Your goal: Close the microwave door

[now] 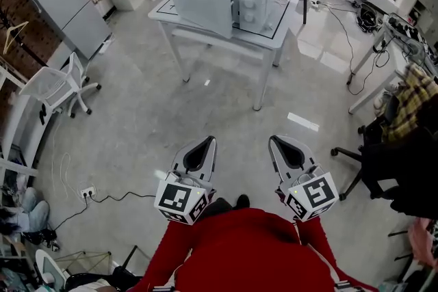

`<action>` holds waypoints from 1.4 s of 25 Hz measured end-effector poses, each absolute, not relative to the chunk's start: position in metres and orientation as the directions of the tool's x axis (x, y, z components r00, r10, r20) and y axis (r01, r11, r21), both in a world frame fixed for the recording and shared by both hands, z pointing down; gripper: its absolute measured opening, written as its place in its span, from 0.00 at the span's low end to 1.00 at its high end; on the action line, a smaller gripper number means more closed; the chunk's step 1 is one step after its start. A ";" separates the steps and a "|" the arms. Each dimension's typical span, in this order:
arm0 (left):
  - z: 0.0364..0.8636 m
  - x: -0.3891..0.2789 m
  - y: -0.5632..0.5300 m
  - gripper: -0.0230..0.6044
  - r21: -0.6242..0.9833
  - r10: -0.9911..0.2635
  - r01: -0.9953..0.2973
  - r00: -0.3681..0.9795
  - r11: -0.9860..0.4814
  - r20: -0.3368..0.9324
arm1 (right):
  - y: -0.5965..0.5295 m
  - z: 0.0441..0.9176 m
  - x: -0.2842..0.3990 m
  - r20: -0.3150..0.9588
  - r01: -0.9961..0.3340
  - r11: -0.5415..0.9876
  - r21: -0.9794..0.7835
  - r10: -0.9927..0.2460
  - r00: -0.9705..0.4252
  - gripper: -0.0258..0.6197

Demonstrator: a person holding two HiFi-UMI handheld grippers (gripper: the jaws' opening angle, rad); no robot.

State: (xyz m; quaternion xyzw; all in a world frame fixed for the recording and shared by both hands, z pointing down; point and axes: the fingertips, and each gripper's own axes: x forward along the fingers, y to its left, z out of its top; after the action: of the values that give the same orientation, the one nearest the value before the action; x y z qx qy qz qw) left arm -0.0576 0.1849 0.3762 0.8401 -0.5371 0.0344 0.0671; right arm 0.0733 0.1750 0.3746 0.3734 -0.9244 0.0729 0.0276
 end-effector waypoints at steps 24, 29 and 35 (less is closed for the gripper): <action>0.389 -0.104 0.016 0.04 0.070 -0.889 -0.903 0.429 -0.423 0.162 | 0.015 0.390 0.024 0.162 -0.700 0.702 -0.131 -0.682 -0.714 0.05; 0.383 -0.128 -0.048 0.04 0.066 -0.879 -0.893 0.450 -0.446 0.156 | -0.047 0.379 0.000 0.168 -0.716 0.690 -0.110 -0.697 -0.697 0.06; 0.380 -0.138 -0.101 0.04 0.068 -0.864 -0.876 0.482 -0.477 0.146 | -0.095 0.374 -0.010 0.177 -0.745 0.661 -0.092 -0.725 -0.665 0.05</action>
State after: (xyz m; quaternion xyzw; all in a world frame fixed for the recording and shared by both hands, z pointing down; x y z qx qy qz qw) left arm -0.1385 -0.1015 0.3800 0.8581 -0.5071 0.0457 0.0669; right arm -0.0103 -0.0955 0.3738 0.4044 -0.9091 0.0782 0.0626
